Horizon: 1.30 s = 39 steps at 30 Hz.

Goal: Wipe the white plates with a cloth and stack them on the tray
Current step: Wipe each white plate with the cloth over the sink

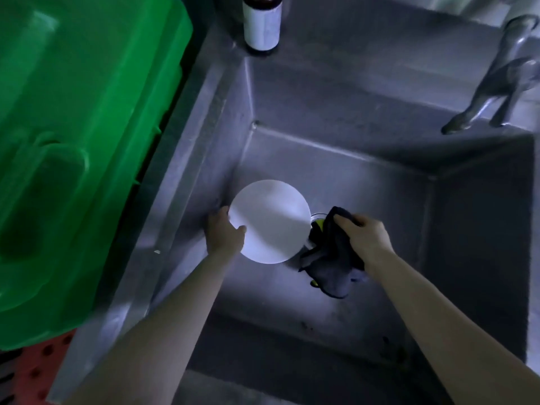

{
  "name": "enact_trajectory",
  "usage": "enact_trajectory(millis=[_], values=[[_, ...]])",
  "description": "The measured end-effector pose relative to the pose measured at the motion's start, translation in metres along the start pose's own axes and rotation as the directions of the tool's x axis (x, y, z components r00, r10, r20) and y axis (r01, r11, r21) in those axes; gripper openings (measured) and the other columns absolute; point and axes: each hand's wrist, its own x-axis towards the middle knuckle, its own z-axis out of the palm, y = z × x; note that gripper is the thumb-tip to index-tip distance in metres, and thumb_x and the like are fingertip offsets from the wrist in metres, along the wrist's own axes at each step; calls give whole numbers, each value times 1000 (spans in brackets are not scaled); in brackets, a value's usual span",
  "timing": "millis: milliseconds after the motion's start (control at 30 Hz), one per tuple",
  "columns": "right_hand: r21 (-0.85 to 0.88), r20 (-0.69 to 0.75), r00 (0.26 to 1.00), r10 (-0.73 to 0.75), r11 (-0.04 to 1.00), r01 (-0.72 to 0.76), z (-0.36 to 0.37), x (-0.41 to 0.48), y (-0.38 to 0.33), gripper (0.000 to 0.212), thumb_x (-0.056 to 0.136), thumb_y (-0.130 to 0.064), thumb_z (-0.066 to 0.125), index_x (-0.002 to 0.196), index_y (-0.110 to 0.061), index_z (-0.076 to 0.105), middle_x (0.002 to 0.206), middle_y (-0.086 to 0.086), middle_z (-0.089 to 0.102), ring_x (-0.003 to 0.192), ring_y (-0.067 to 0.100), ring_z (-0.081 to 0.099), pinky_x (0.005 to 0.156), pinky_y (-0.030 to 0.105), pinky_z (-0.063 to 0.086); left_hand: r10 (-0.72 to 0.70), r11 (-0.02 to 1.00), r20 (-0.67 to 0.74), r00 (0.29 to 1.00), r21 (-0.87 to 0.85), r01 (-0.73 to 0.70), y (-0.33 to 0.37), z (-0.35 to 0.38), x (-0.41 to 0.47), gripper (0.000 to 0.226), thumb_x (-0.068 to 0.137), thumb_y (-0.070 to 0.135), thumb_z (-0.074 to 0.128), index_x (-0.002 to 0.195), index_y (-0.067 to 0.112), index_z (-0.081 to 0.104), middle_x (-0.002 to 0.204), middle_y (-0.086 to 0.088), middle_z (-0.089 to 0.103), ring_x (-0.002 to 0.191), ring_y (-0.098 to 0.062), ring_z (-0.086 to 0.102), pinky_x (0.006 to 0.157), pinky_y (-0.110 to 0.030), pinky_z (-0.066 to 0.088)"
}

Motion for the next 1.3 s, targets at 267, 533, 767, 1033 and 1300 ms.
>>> enact_trajectory(millis=[267, 533, 767, 1033, 1300], values=[[13, 9, 997, 73, 997, -73, 22, 13, -5, 17, 85, -41, 69, 76, -27, 69, 81, 1, 71, 79, 23, 67, 74, 34, 56, 40, 977, 30, 999, 210, -45, -2, 15, 28, 52, 92, 10, 67, 137, -2, 43, 151, -23, 37, 134, -43, 42, 103, -48, 45], [36, 13, 994, 106, 994, -106, 20, 6, -8, 16, 85, -40, 69, 82, -24, 71, 83, 2, 71, 81, 23, 67, 73, 32, 55, -159, 985, 60, 985, 73, 155, -4, 15, 24, 65, 83, 14, 76, 135, -4, 41, 135, -23, 54, 118, -42, 58, 81, -43, 51], [78, -26, 994, 108, 991, -105, -6, -7, -9, 19, 85, -41, 68, 85, -23, 73, 83, 2, 71, 83, 23, 67, 68, 29, 52, -212, 888, 182, 960, -374, 267, -14, 10, 10, 50, 84, 1, 71, 129, -1, 50, 125, -23, 60, 109, -36, 61, 85, -49, 57], [200, -66, 996, 54, 979, -40, -56, -45, -7, 22, 85, -39, 71, 82, -17, 72, 83, 8, 73, 89, 30, 69, 83, 46, 56, -67, 646, 401, 914, -681, 346, -4, -11, -32, 55, 94, 2, 65, 145, 17, 49, 139, -8, 58, 122, -35, 57, 78, -42, 60], [228, -107, 958, -268, 931, 286, -151, -130, -38, 17, 88, -34, 69, 100, -22, 69, 91, -3, 73, 93, 13, 68, 89, 46, 55, 72, 526, 257, 964, -831, 183, 51, -49, -148, 27, 105, 38, 51, 125, 28, 65, 119, 2, 74, 99, -16, 74, 68, -30, 62]])
